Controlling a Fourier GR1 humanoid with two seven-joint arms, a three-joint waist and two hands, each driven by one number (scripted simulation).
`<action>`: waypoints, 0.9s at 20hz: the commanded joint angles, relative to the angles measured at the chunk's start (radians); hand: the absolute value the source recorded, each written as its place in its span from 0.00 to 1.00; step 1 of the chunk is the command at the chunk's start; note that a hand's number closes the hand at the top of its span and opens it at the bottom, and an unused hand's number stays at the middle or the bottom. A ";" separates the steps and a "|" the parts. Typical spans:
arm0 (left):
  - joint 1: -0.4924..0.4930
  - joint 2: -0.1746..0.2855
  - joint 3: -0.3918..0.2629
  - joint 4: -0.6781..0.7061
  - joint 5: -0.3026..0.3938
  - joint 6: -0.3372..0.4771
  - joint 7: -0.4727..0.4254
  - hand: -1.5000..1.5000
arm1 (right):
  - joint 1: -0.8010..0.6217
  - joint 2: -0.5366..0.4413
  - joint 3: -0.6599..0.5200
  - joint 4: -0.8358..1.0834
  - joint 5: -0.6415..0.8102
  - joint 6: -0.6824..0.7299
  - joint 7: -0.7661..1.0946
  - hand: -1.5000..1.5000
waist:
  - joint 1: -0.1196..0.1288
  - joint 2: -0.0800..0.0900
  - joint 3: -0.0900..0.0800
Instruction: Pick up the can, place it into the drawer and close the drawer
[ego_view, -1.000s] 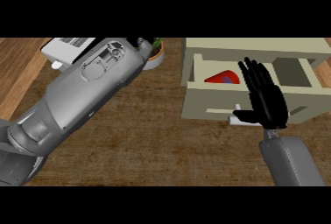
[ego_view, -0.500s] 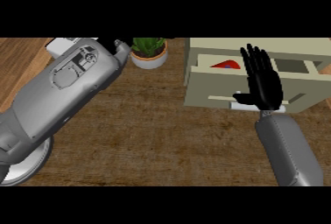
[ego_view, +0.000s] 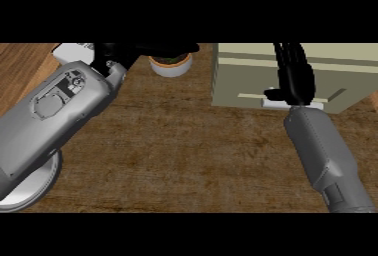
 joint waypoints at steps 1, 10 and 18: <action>0.065 -0.012 -0.015 -0.058 -0.019 0.008 0.004 0.00 | -0.103 0.022 -0.029 0.162 0.006 -0.054 0.013 0.00 | 0.007 0.017 0.011; 0.190 0.055 0.009 -0.167 -0.035 -0.019 -0.036 0.00 | -0.285 -0.017 -0.066 0.307 0.017 -0.074 0.046 0.00 | 0.034 0.026 0.010; 0.232 0.046 -0.013 -0.243 -0.078 0.020 -0.024 0.00 | -0.377 -0.049 -0.108 0.379 -0.011 -0.038 0.019 0.00 | 0.048 0.030 0.012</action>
